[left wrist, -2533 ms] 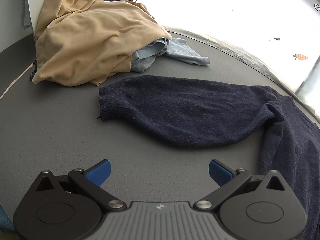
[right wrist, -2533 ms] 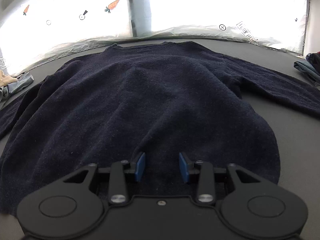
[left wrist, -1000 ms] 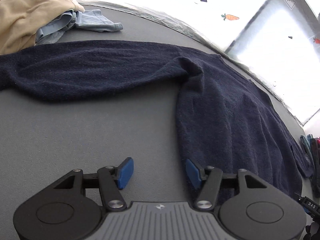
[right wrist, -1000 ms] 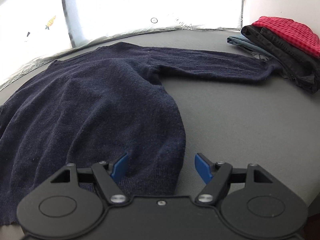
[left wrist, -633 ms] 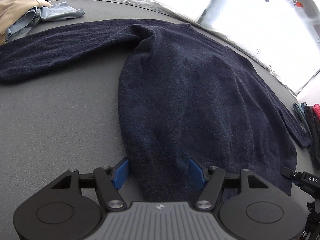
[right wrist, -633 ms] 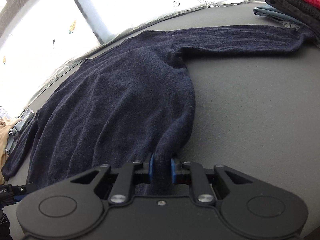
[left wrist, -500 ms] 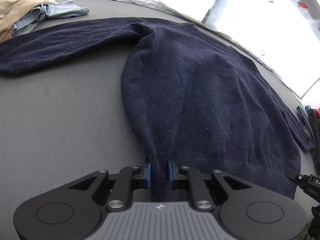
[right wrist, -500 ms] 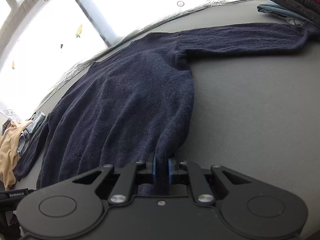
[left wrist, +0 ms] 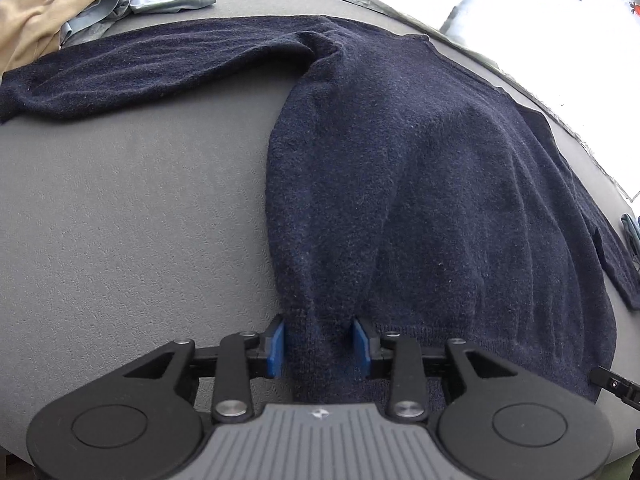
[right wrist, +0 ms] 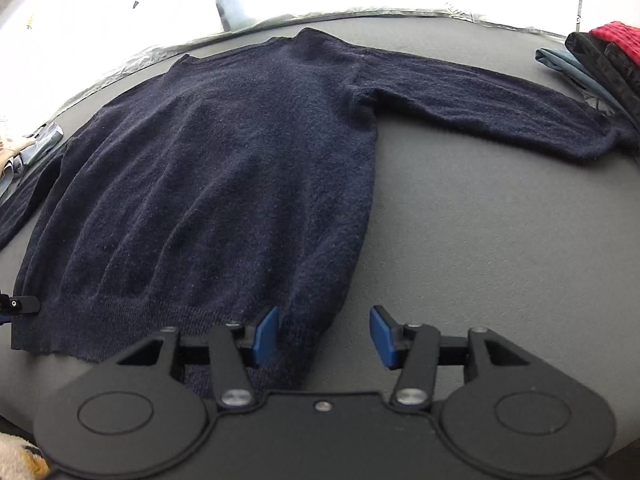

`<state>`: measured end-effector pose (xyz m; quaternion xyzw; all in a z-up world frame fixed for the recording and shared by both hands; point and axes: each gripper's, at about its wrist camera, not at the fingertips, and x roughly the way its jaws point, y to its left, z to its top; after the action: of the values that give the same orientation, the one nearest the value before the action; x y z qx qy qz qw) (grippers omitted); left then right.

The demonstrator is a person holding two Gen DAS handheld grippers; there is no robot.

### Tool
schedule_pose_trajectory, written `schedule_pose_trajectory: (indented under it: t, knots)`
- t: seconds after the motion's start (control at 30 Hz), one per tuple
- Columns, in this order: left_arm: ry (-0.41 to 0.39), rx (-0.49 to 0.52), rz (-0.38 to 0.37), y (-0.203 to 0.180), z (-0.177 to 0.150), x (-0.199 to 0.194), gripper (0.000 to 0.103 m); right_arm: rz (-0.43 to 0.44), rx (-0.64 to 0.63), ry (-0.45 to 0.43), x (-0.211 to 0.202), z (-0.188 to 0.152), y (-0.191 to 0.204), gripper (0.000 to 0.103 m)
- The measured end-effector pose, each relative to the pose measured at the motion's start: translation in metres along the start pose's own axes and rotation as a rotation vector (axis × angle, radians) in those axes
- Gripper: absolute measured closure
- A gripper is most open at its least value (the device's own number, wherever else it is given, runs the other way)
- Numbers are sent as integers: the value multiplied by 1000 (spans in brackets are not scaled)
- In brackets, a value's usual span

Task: Fold clothes

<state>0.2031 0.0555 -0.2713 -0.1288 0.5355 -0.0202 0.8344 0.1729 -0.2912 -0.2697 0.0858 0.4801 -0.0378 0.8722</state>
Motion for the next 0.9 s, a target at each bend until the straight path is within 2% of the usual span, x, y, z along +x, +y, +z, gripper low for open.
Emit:
schedule_pose_trajectory:
  t: [0.03, 0.07, 0.1, 0.13, 0.23, 0.27, 0.33, 0.5, 0.57, 0.63, 0.77, 0.9]
  knots:
    - [-8, -1, 12, 1, 2, -1, 45, -21, -7, -11, -2, 4, -1, 47]
    - [-24, 0, 24, 2, 4, -3, 37, -32, -9, -33, -4, 8, -1, 38]
    - [-41, -5, 27, 4, 6, -5, 37, -43, -12, -56, -7, 12, -1, 32]
    - [-51, -19, 24, 7, 9, -7, 36, -56, -17, -83, -7, 18, -1, 20]
    - [-89, -84, 36, 19, 22, -11, 24, -61, -34, -130, -3, 35, 0, 7]
    - [-100, -101, 56, 22, 26, -11, 16, -52, -42, -133, 1, 41, 3, 4]
    - [-112, -117, 105, 29, 36, -9, 12, -31, -67, -142, 9, 54, 11, 1]
    - [-136, -193, 148, 57, 60, -1, 7, 33, -158, -176, 36, 78, 36, 0]
    - [-156, -236, 156, 71, 70, 0, 6, 85, -147, -158, 56, 87, 42, 0]
    - [-180, -287, 168, 86, 82, 4, 5, 100, -121, -157, 77, 96, 47, 0]
    - [-188, -354, 199, 112, 106, 16, 5, 40, -133, -201, 104, 106, 57, 0]
    - [-185, -343, 248, 127, 124, 24, 5, -3, -136, -202, 120, 100, 63, 0]
